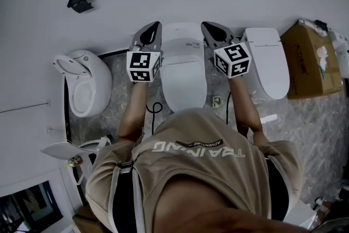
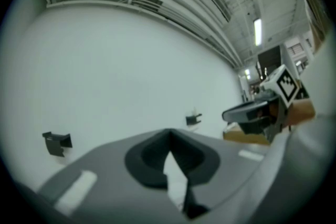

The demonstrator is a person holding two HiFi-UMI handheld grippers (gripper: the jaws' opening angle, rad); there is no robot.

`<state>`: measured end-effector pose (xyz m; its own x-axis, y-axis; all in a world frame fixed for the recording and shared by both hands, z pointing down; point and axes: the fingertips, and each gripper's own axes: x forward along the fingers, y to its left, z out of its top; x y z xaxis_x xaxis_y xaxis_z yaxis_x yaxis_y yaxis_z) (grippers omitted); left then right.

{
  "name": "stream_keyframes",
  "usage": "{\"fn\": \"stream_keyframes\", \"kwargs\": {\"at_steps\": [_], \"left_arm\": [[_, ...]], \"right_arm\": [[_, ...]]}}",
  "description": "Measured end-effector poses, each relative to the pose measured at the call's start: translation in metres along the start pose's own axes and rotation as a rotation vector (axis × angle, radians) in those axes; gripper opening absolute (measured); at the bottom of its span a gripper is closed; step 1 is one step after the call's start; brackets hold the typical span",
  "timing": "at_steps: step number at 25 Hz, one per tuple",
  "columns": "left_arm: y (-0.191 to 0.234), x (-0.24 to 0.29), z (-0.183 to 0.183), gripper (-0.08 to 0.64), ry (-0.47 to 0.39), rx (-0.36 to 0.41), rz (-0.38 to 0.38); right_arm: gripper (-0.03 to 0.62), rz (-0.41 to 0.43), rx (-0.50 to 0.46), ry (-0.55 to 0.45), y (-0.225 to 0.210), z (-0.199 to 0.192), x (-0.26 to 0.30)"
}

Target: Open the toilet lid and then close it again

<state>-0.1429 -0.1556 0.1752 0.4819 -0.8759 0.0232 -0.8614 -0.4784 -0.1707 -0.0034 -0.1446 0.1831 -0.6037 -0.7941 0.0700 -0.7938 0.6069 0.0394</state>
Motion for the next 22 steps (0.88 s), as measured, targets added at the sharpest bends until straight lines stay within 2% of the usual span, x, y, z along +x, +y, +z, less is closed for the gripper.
{"fn": "stream_keyframes", "kwargs": {"at_steps": [9, 18, 22], "left_arm": [[0.007, -0.005, -0.008, 0.005, -0.001, -0.037, -0.001], [0.018, 0.008, -0.007, 0.005, 0.008, -0.019, -0.044], [0.031, 0.013, -0.008, 0.004, 0.008, -0.017, -0.044]], "right_arm": [[0.014, -0.009, 0.015, 0.029, 0.004, -0.021, 0.007], [0.014, -0.003, -0.010, 0.009, 0.004, -0.006, 0.033], [0.014, 0.001, -0.056, 0.022, 0.007, -0.007, 0.047]]}}
